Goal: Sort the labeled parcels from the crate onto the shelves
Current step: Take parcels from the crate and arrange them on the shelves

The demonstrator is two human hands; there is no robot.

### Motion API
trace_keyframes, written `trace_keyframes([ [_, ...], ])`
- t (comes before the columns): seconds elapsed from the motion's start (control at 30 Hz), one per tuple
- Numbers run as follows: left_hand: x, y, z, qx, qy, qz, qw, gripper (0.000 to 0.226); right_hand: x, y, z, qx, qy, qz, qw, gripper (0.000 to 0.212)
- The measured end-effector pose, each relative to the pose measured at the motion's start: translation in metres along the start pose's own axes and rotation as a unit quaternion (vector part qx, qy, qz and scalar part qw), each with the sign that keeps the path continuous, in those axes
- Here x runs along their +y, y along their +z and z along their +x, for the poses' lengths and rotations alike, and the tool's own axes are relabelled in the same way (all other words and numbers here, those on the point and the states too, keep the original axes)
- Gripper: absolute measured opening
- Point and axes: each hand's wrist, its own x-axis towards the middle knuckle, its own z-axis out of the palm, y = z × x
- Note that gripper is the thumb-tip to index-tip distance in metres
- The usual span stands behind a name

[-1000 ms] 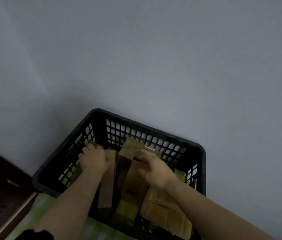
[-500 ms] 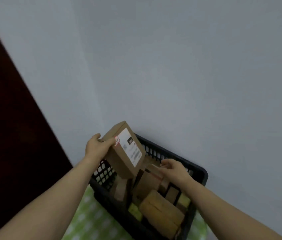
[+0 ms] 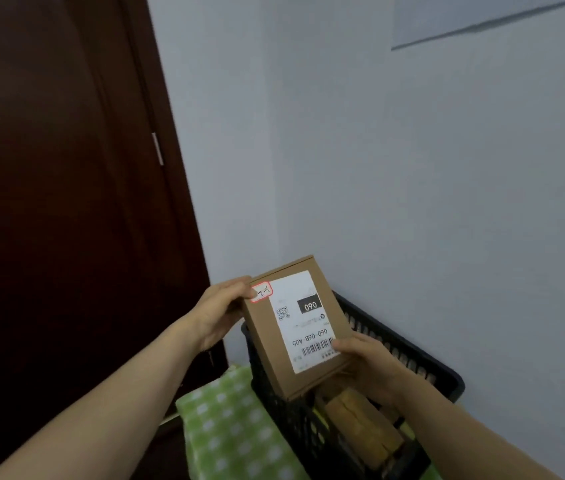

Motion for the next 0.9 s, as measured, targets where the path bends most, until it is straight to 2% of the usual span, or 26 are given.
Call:
trace_keyframes([
  [0.1, 0.008, -0.024, -0.024, -0.007, -0.002, 0.046, 0.999, 0.074, -0.002, 0.023, 0.002, -0.031, -0.013, 0.009, 0.999, 0.081],
  [0.17, 0.016, -0.039, -0.037, 0.000, -0.011, 0.182, 0.983, 0.079, -0.013, 0.037, 0.002, -0.001, -0.026, 0.010, 1.000, 0.080],
  [0.2, 0.022, -0.043, -0.043, 0.020, -0.010, 0.274, 0.962, 0.090, -0.023, 0.045, 0.001, 0.024, -0.039, -0.006, 0.999, 0.078],
  [0.27, 0.034, -0.045, -0.049, 0.058, 0.019, 0.429, 0.901, 0.108, -0.045, 0.062, -0.001, 0.064, -0.067, -0.116, 0.989, 0.084],
  [0.37, 0.046, -0.036, -0.057, -0.018, 0.053, 0.573, 0.817, 0.121, -0.079, 0.092, -0.001, 0.045, -0.093, -0.305, 0.947, 0.102],
  [0.4, 0.046, -0.034, -0.060, -0.049, 0.035, 0.601, 0.797, 0.122, -0.088, 0.103, -0.002, 0.024, -0.100, -0.351, 0.931, 0.106],
  [0.43, 0.045, -0.034, -0.062, -0.074, 0.012, 0.604, 0.794, 0.120, -0.095, 0.114, -0.003, 0.005, -0.107, -0.386, 0.916, 0.108],
  [0.5, 0.039, -0.039, -0.065, -0.093, -0.024, 0.552, 0.829, 0.104, -0.108, 0.133, -0.007, -0.027, -0.127, -0.410, 0.903, 0.110],
  [0.6, 0.039, -0.049, -0.072, -0.062, -0.009, 0.444, 0.894, 0.079, -0.118, 0.149, -0.012, -0.036, -0.165, -0.391, 0.904, 0.102],
  [0.67, 0.042, -0.057, -0.076, -0.030, -0.005, 0.379, 0.925, 0.074, -0.121, 0.151, -0.013, 0.007, -0.210, -0.345, 0.915, 0.089],
  [0.77, 0.043, -0.075, -0.083, 0.004, -0.017, 0.265, 0.964, 0.072, -0.117, 0.141, -0.010, 0.116, -0.274, -0.197, 0.934, 0.061],
  [0.83, 0.041, -0.084, -0.086, 0.023, -0.021, 0.188, 0.982, 0.085, -0.107, 0.133, -0.009, 0.129, -0.243, -0.166, 0.947, 0.053],
  [0.9, 0.040, -0.085, -0.090, 0.032, -0.013, 0.128, 0.991, 0.079, -0.092, 0.133, -0.008, 0.077, -0.179, -0.164, 0.967, 0.058],
])
